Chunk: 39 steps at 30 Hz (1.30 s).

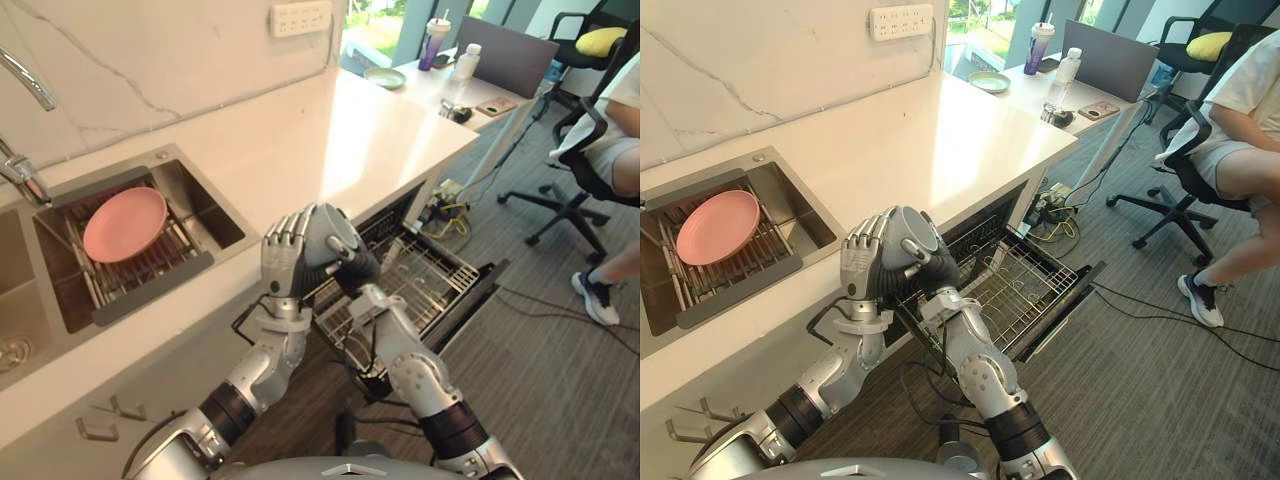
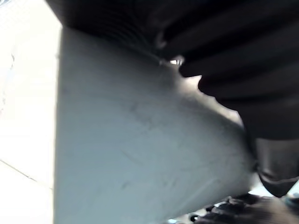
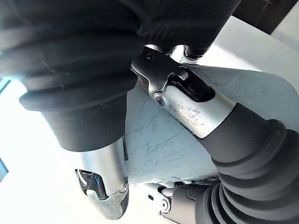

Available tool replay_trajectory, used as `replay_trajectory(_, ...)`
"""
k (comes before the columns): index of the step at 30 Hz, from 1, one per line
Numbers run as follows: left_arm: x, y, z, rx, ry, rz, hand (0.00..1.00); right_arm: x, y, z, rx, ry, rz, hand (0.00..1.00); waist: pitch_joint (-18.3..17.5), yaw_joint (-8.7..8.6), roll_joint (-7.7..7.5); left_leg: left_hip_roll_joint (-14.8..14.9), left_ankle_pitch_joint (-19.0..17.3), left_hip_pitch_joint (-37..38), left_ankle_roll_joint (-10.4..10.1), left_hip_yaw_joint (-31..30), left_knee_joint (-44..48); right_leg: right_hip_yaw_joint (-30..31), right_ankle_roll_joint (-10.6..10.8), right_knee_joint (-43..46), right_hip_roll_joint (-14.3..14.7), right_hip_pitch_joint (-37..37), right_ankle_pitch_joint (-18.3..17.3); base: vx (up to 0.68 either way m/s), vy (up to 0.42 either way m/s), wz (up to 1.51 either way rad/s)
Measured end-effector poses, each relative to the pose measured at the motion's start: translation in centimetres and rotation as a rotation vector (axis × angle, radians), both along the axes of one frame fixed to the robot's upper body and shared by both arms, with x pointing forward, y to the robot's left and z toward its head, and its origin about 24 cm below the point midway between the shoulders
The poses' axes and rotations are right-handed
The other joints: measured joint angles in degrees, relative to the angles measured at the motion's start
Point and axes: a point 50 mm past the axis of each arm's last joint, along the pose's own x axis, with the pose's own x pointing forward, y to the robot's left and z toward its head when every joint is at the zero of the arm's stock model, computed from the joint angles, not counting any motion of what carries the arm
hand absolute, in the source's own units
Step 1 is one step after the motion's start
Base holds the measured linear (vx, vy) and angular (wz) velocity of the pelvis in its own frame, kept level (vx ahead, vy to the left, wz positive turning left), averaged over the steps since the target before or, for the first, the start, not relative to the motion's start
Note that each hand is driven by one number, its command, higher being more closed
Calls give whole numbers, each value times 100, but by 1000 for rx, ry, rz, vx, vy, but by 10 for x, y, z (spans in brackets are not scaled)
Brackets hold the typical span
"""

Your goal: Walk over to the sink, pick up the cup, carry it to the dishwasher, place the cup inside the dishwasher, then close the dishwasher door

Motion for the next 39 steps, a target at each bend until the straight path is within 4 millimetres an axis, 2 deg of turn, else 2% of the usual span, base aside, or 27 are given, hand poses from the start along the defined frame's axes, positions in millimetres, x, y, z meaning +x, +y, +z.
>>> replay_trajectory(9,1,0,0,10,1,20,100,1,5,0,9,19,-18,0,-1,-25,-2,-3,0,0,0,3,-2,2,0,0,-1,-2,0,0,0,0)
replay_trajectory(10,1,0,0,13,3,24,100,1,5,0,10,20,-18,100,-1,-30,-2,-3,1,0,0,4,-1,2,0,0,-2,-2,0,0,0,0)
replay_trajectory(29,3,-3,9,10,-49,11,100,-1,6,5,39,-46,-62,100,-1,11,-1,-5,10,-46,4,-55,23,-47,-2,6,-10,-3,-1,0,0,1)
replay_trajectory(30,3,-4,9,9,-50,9,0,-1,6,5,36,-52,-66,100,-1,15,-1,-5,10,-47,4,-56,23,-48,-3,6,-10,-3,-1,0,0,0)
replay_trajectory(34,1,-7,12,-13,-76,-23,0,0,6,12,13,-112,-114,100,-2,14,0,-7,11,-51,5,-58,29,-47,-4,6,-11,-5,0,0,0,0)
replay_trajectory(39,0,-9,15,-34,-99,-54,0,0,7,17,44,-107,-198,100,-2,6,4,-9,12,-53,5,-55,29,-42,-7,14,-11,-16,-2,0,0,0)
